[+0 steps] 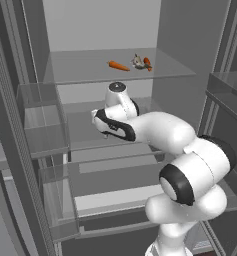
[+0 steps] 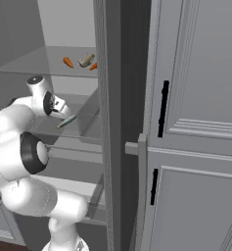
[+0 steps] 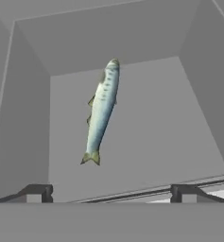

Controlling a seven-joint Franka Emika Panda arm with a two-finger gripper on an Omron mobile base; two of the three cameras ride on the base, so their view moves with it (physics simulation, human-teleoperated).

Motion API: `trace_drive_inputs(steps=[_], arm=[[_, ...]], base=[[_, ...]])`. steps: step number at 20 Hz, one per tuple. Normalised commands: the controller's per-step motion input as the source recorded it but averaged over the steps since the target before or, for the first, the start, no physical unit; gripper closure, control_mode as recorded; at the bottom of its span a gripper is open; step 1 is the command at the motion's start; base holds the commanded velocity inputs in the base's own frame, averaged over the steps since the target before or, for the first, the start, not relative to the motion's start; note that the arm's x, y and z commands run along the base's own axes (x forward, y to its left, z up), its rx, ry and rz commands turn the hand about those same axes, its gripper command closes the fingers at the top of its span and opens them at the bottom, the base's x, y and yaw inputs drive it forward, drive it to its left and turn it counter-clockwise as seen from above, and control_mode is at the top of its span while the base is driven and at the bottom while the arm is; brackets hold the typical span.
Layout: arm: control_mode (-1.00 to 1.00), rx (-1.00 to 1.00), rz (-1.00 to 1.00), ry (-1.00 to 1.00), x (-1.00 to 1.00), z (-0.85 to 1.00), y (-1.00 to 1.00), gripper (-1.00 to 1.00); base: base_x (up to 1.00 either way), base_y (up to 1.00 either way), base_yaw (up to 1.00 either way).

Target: Place one carrot and one fish in each tupperware on the nearby counter, to pack two identical lunches.

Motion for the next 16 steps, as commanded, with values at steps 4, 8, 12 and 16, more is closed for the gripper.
trace_drive_inputs(steps=[4, 8, 12, 16], arm=[[-1.0, 0.0, 0.01, 0.0, 0.68, -0.37, 0.0, -1.0], [-1.0, 0.0, 0.01, 0.0, 0.58, -0.46, 0.0, -1.0], [-1.0, 0.0, 0.0, -0.02, 0.63, -0.41, 0.07, -1.0], [-1.0, 0.0, 0.0, -0.01, 0.4, -0.41, 0.19, -1.0]], base=[[0.0, 0.0, 0.0], [0.0, 0.0, 0.0], [0.0, 0.0, 0.0], [0.0, 0.0, 0.0]])
